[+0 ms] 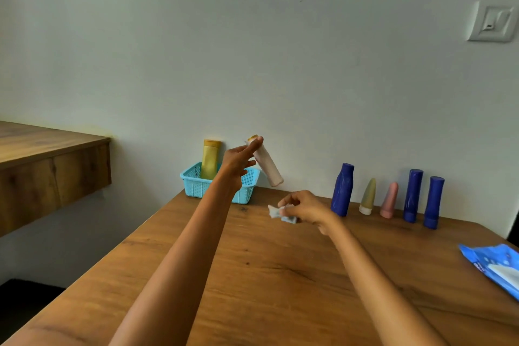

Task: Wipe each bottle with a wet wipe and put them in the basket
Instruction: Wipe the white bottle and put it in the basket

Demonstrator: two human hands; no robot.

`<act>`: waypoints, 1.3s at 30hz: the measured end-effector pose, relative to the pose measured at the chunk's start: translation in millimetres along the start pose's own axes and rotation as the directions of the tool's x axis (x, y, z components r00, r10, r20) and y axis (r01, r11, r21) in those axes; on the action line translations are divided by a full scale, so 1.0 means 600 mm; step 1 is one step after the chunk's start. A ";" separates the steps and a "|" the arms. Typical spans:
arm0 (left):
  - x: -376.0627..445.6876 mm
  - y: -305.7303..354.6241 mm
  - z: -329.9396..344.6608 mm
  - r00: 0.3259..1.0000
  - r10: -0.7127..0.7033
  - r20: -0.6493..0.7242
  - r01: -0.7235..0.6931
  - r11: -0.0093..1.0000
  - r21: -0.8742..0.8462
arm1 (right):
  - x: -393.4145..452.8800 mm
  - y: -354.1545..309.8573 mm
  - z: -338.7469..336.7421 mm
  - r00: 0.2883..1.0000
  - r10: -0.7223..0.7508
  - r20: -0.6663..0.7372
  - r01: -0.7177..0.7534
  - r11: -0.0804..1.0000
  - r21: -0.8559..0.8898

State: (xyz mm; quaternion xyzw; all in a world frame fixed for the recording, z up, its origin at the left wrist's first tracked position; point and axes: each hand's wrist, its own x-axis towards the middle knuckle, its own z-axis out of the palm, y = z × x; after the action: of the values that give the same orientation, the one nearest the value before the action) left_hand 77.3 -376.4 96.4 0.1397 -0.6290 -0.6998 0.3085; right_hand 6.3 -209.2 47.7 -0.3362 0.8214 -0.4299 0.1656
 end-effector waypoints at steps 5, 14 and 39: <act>-0.029 0.019 -0.021 0.995 0.038 0.090 -0.056 0.979 0.197 | -0.008 0.009 0.053 0.979 -0.137 -0.151 0.116 0.983 -0.141; -0.048 -0.019 -0.081 0.987 0.024 0.159 -0.064 0.965 0.252 | -0.023 0.012 0.064 0.996 -0.082 0.022 0.085 0.962 -0.261; 0.111 0.021 -0.128 0.893 0.250 0.374 -0.325 0.934 0.152 | 0.203 -0.153 0.028 0.916 -0.362 -0.172 0.392 0.898 0.201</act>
State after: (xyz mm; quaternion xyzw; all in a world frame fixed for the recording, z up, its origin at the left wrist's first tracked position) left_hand 74.1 -478.3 108.4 -0.0497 -0.7578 -0.5892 0.2760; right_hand -34.2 -340.9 115.2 -0.4386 0.6940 -0.5675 0.0631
